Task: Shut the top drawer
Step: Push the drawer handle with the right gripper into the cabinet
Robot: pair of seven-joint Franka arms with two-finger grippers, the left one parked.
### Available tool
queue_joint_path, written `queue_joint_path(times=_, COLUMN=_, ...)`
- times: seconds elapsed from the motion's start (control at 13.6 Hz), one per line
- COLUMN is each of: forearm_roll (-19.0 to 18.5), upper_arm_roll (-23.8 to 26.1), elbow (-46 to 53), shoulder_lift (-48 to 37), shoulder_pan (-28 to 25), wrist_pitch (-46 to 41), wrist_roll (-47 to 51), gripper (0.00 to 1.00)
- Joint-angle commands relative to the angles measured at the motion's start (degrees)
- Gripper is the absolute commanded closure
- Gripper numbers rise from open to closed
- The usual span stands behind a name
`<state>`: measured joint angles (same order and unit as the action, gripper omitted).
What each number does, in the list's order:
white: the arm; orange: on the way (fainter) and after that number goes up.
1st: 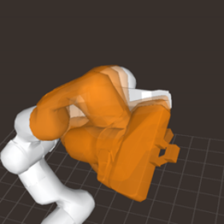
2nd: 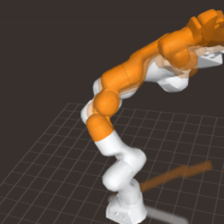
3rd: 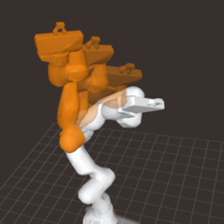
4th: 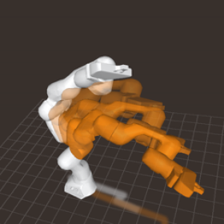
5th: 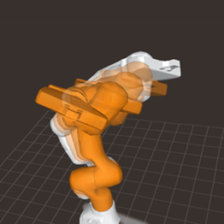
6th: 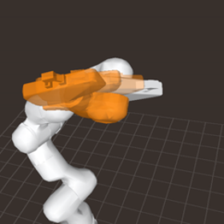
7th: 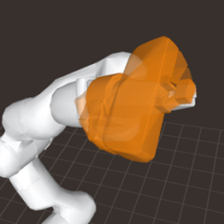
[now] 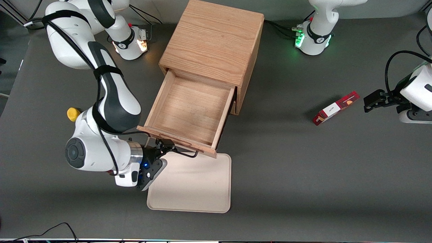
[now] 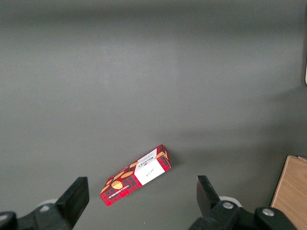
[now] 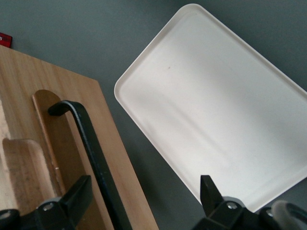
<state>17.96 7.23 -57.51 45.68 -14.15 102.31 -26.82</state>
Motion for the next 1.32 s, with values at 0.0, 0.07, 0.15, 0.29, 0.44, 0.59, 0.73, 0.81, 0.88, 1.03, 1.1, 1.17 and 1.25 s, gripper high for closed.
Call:
queue_joint_path(times=0.0, forearm_roll=-0.7, upper_arm_roll=-0.2, elbow=-3.1, shoulder_lift=-1.6, shoulder_pan=-0.4, wrist_pitch=0.7, wrist_roll=-0.7, gripper=0.0)
queue_joint_path(times=0.07, forearm_roll=-1.7, upper_arm_roll=-0.2, elbow=-3.5, shoulder_lift=-1.7, shoulder_pan=-0.6, wrist_pitch=1.0, wrist_roll=-0.8, gripper=0.0)
queue_joint_path(times=0.15, forearm_roll=-3.0, upper_arm_roll=-0.2, elbow=-3.5, shoulder_lift=-1.7, shoulder_pan=-0.6, wrist_pitch=1.1, wrist_roll=-0.8, gripper=0.0)
queue_joint_path(times=0.29, forearm_roll=-3.9, upper_arm_roll=-0.2, elbow=-3.7, shoulder_lift=-1.7, shoulder_pan=-0.6, wrist_pitch=1.2, wrist_roll=-1.2, gripper=0.0)
queue_joint_path(times=0.44, forearm_roll=-5.2, upper_arm_roll=-0.2, elbow=-3.7, shoulder_lift=-1.7, shoulder_pan=-0.6, wrist_pitch=1.1, wrist_roll=-1.2, gripper=0.0)
queue_joint_path(times=0.59, forearm_roll=-5.6, upper_arm_roll=-0.2, elbow=-5.0, shoulder_lift=-2.1, shoulder_pan=-0.8, wrist_pitch=1.5, wrist_roll=-0.7, gripper=0.0)
queue_joint_path(times=0.73, forearm_roll=-5.7, upper_arm_roll=-0.3, elbow=-7.3, shoulder_lift=-3.2, shoulder_pan=-1.6, wrist_pitch=2.4, wrist_roll=-0.6, gripper=0.0)
queue_joint_path(times=0.81, forearm_roll=-5.7, upper_arm_roll=-0.3, elbow=-8.5, shoulder_lift=-4.1, shoulder_pan=-1.7, wrist_pitch=3.2, wrist_roll=-0.6, gripper=0.0)
queue_joint_path(times=0.88, forearm_roll=-5.7, upper_arm_roll=-0.3, elbow=-10.4, shoulder_lift=-5.1, shoulder_pan=-1.8, wrist_pitch=4.0, wrist_roll=-0.5, gripper=0.0)
queue_joint_path(times=1.03, forearm_roll=-5.7, upper_arm_roll=-0.3, elbow=-13.1, shoulder_lift=-6.8, shoulder_pan=-1.8, wrist_pitch=4.8, wrist_roll=-0.5, gripper=0.0)
queue_joint_path(times=1.1, forearm_roll=-5.7, upper_arm_roll=-0.2, elbow=-14.0, shoulder_lift=-7.5, shoulder_pan=-1.8, wrist_pitch=4.8, wrist_roll=-0.5, gripper=0.0)
queue_joint_path(times=1.17, forearm_roll=-5.7, upper_arm_roll=-0.2, elbow=-15.0, shoulder_lift=-8.2, shoulder_pan=-1.8, wrist_pitch=4.8, wrist_roll=-0.5, gripper=0.0)
queue_joint_path(times=1.25, forearm_roll=-5.7, upper_arm_roll=-0.2, elbow=-15.5, shoulder_lift=-8.7, shoulder_pan=-1.9, wrist_pitch=4.8, wrist_roll=-0.5, gripper=0.0)
